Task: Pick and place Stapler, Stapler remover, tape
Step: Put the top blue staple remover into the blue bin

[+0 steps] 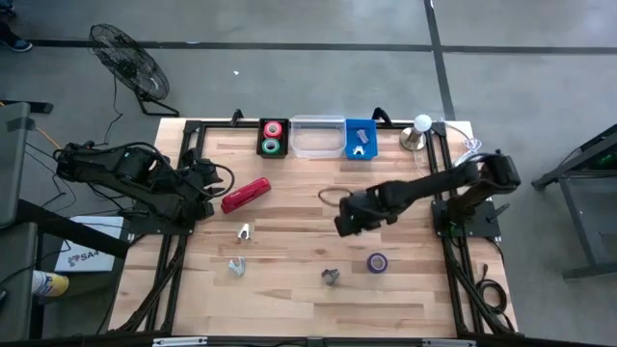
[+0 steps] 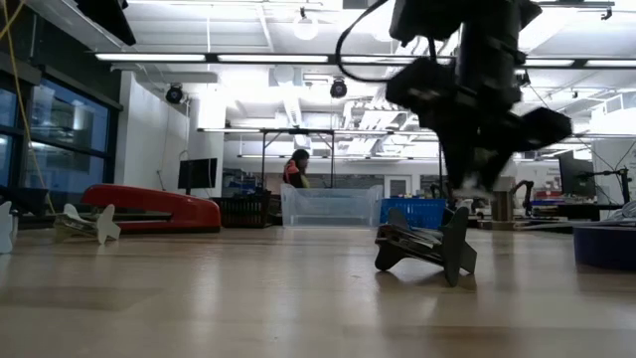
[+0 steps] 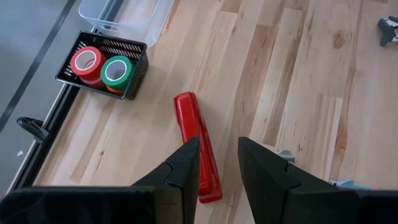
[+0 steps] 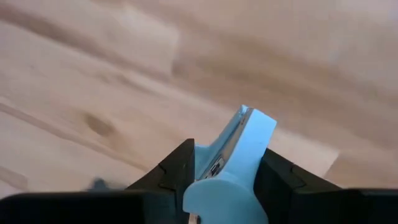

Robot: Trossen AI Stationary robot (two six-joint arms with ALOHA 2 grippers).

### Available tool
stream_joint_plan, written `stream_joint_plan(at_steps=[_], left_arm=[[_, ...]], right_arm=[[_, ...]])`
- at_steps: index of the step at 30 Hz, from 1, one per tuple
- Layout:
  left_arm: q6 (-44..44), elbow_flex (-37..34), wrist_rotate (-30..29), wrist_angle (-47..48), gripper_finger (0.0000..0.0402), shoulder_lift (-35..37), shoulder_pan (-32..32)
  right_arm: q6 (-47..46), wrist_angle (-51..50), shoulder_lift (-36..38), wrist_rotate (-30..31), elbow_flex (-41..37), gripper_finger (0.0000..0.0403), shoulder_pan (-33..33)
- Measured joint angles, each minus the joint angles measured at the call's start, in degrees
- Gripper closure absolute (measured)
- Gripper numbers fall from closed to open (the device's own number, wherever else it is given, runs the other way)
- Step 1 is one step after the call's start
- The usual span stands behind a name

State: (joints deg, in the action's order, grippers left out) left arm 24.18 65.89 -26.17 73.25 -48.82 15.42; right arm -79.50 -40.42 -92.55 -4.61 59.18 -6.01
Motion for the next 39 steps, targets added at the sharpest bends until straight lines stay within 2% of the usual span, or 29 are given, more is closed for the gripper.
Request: stream_joint_plan(at_steps=[9, 20, 25, 31, 39], left_arm=[[0.04, 0.0, -0.27, -0.78, 0.0296, -0.02, 0.0], [1.16, 0.0, -0.4, -3.86, 0.0296, -0.02, 0.0], [2.25, 0.0, -2.87, -4.83, 0.0296, -0.02, -0.02], [4.81, 0.0, -7.3, -5.15, 0.0296, -0.02, -0.02], [6.75, 0.02, -9.23, -6.32, 0.0296, -0.04, -0.02]], right_arm=[[13.86, 0.01, 6.09, 6.15, 0.0, 0.0285, 11.75], [35.83, 3.57, 5.92, 5.61, 0.0, 0.0285, 29.69], [43.55, 8.22, 5.9, 5.7, 0.0, 0.0285, 36.85], [53.87, 15.55, 5.87, 5.74, 0.0, 0.0274, 42.65], [62.99, 18.29, 3.27, 4.67, 0.0, 0.0283, 47.83]])
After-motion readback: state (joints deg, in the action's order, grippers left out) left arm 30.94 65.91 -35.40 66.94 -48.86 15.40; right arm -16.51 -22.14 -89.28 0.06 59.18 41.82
